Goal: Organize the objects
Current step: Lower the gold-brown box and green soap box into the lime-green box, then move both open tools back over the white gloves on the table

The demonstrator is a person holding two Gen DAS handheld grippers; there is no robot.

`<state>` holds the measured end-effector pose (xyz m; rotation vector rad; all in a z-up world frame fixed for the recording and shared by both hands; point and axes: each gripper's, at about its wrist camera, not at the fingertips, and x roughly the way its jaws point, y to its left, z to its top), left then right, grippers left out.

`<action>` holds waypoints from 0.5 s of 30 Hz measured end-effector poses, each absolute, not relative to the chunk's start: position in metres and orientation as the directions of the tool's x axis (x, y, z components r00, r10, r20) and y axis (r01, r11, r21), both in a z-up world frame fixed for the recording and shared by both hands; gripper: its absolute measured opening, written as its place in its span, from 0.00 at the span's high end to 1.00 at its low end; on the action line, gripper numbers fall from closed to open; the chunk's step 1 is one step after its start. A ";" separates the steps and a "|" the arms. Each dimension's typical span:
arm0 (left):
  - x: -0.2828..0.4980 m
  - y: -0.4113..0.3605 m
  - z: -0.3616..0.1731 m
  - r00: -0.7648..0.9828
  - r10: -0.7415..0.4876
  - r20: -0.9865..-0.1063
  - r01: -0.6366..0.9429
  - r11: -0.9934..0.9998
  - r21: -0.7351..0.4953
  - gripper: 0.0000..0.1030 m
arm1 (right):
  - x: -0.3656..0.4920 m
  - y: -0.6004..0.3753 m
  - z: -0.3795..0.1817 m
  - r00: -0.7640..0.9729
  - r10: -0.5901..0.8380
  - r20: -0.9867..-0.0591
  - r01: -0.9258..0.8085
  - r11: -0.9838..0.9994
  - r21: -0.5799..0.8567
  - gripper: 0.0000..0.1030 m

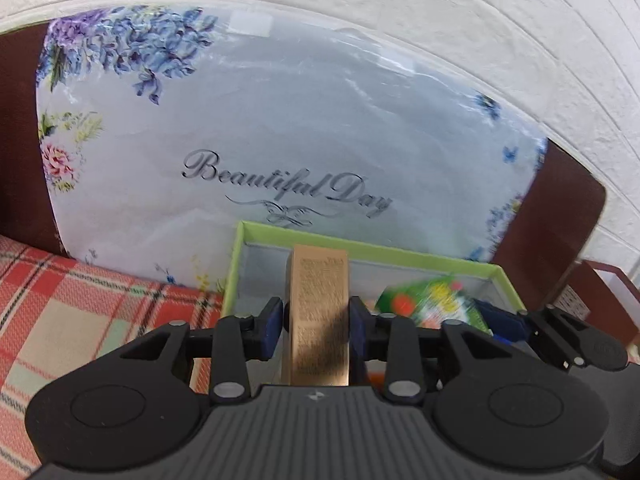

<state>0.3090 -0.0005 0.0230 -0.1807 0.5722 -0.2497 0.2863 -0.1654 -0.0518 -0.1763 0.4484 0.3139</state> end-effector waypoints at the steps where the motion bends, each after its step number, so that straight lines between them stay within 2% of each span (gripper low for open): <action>1: 0.309 0.000 0.021 0.815 -0.271 -0.513 0.175 0.958 -0.227 0.29 | 0.291 -0.163 -0.056 0.851 0.255 -0.460 -0.339 0.935 -0.109 0.15; 2: 0.309 0.002 0.018 0.817 -0.277 -0.506 0.184 0.956 -0.227 0.29 | 0.292 -0.161 -0.060 0.855 0.241 -0.459 -0.329 0.937 -0.122 0.08; 6: 0.297 0.010 0.014 0.819 -0.318 -0.477 0.215 0.942 -0.258 0.29 | 0.280 -0.163 -0.066 0.877 0.252 -0.408 -0.335 0.931 -0.146 0.00; 12: 0.266 0.015 0.025 0.809 -0.319 -0.494 0.189 0.936 -0.296 0.29 | 0.252 -0.176 -0.050 0.881 0.244 -0.405 -0.316 0.941 -0.120 0.00; 15: 0.237 0.016 0.034 0.808 -0.312 -0.500 0.183 0.939 -0.290 0.29 | 0.221 -0.188 -0.031 0.897 0.241 -0.372 -0.298 0.949 -0.104 0.00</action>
